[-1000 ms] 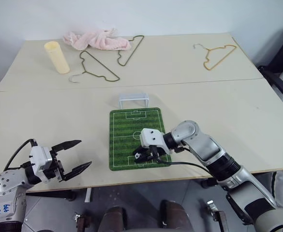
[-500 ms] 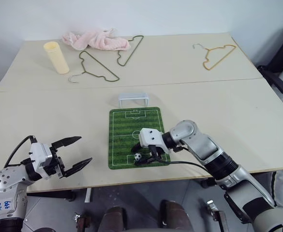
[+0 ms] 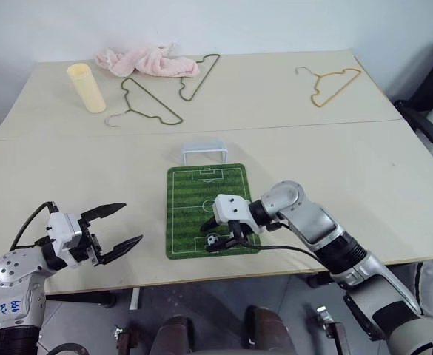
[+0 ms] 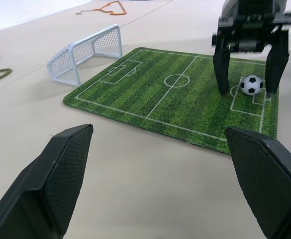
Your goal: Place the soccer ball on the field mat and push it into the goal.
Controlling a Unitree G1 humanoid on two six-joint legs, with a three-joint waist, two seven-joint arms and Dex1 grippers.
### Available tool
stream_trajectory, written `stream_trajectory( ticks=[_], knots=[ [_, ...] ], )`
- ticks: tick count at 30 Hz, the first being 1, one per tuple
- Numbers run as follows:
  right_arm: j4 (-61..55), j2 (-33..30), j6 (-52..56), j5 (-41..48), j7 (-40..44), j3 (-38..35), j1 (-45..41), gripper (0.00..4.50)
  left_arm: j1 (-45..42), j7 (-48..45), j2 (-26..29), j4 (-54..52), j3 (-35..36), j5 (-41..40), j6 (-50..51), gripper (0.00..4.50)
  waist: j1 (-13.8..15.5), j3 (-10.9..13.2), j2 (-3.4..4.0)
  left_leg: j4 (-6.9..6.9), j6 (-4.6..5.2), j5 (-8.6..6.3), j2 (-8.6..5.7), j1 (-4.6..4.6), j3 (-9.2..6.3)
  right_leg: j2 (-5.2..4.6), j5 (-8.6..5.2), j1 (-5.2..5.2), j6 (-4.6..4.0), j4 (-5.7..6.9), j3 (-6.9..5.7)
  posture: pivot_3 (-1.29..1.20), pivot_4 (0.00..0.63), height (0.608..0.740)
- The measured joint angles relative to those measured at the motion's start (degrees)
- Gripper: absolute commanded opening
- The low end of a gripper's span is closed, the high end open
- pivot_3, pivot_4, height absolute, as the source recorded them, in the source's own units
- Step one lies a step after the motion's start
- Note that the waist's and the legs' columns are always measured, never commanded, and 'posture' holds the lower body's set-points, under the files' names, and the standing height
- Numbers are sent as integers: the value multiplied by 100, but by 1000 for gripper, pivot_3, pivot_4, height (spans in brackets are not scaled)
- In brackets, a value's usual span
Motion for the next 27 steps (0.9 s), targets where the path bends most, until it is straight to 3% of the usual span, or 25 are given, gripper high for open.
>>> stream_trajectory(
  ticks=[1,4,10,16,27],
  knots=[
    [-61,-21,58,12,-4,-52,-75,2496,-23,-2,-5,11,-20,2,-1,4500,1,0,0,0,0,0,0,0,0,0,0,0,0,0,0,0,150,740],
    [-375,-84,265,108,-30,-267,-144,1921,-119,-13,-7,14,-72,9,-16,4500,5,0,0,-1,0,0,0,0,0,0,0,0,0,0,0,0,150,740],
    [-1525,-709,700,416,9,-504,341,18,-150,-83,-4,85,-81,7,-36,4500,32,-1,-2,-3,0,-6,0,-1,0,0,0,1,0,-6,-4,0,150,740],
    [-2180,-1112,824,455,6,-415,1092,18,-159,-209,18,146,-84,3,-22,4500,1,-1,-3,-2,1,-7,1,2,7,0,0,0,0,-5,-1,0,150,740],
    [-2202,-602,895,445,-846,-252,1716,18,-103,-281,95,122,-81,-7,130,4500,18,-1,-4,0,2,-7,1,4,8,-1,0,1,0,-3,1,0,150,740]
  ],
)
